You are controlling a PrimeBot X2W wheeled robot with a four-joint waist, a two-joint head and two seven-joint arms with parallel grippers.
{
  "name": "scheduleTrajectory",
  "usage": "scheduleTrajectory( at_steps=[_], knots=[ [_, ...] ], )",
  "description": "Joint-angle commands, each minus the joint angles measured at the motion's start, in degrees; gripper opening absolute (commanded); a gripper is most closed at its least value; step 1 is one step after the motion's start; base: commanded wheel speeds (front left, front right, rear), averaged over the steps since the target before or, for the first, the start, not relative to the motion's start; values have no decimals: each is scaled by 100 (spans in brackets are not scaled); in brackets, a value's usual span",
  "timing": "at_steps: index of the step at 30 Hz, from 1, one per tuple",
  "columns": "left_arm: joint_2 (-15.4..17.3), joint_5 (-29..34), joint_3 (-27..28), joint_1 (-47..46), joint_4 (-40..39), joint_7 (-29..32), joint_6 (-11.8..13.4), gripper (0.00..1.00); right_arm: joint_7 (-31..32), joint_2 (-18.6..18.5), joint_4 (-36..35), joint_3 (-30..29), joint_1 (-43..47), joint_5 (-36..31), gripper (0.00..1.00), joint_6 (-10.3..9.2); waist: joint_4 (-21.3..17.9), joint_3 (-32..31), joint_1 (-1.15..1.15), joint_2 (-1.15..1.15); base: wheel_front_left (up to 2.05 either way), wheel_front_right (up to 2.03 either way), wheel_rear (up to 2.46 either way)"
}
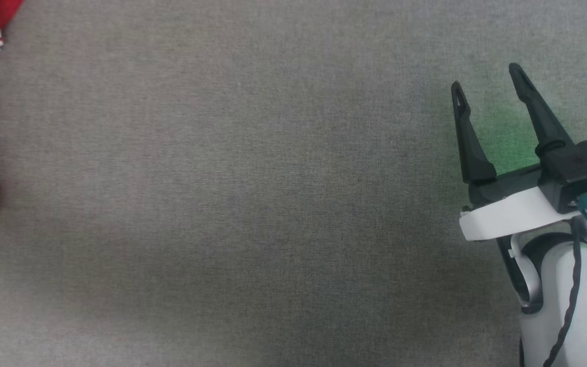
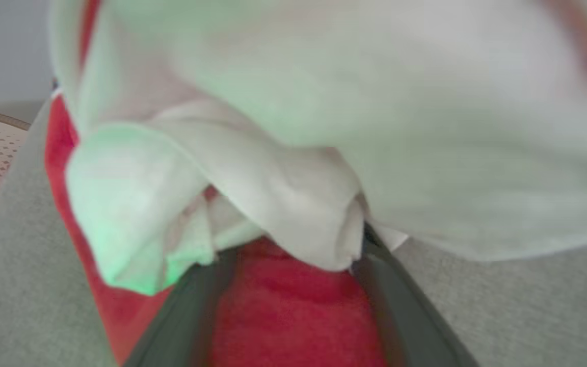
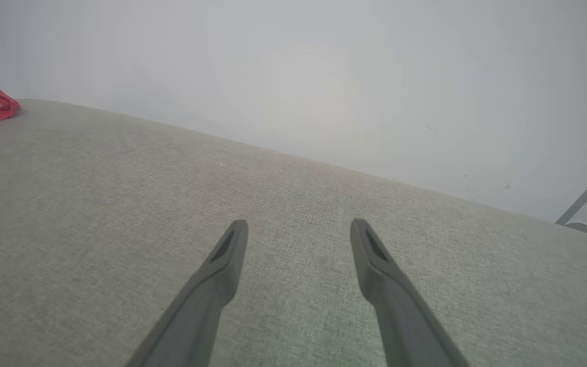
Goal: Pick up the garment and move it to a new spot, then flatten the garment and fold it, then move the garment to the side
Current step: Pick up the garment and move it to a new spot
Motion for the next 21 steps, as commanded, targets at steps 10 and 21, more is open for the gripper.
scheduleTrajectory(
  at_steps=[10,21],
  knots=[
    [-406,-152,-393,107,479,702,10,0,139,31,-171,15,-166,-107,100,-2,-41,224,0,0,0,0,0],
    [185,-45,-487,-643,-48,-510,10,0,-15,39,-28,-201,-28,-24,100,-2,150,-260,0,0,0,0,0]
  ],
)
